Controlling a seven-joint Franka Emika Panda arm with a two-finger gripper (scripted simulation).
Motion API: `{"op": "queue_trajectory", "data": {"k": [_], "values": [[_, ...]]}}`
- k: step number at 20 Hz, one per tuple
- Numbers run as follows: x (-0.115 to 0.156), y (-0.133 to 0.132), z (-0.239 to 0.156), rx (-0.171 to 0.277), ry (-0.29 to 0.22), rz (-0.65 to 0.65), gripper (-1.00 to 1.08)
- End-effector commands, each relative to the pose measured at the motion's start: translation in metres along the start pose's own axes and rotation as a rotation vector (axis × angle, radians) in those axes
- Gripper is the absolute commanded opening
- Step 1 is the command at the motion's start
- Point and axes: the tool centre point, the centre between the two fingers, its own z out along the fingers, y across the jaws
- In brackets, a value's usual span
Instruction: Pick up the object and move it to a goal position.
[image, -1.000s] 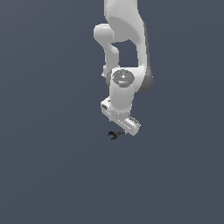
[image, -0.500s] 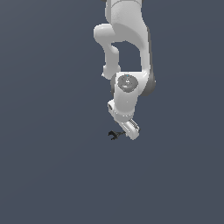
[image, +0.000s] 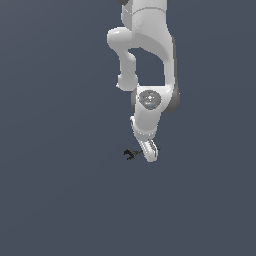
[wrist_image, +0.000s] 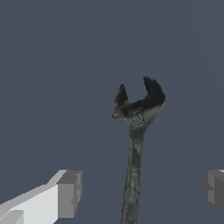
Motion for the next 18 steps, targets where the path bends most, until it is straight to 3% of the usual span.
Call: {"op": "queue_trajectory", "data": {"k": [1, 9, 18], "values": [[-0.003, 0.0, 0.004, 0.0, 0.0, 0.054, 1.0], [-0.01, 0.0, 0.012, 0.001, 0.001, 0.158, 1.0], [-0.011, 0.001, 0.015, 0.001, 0.001, 0.177, 1.0]]}}
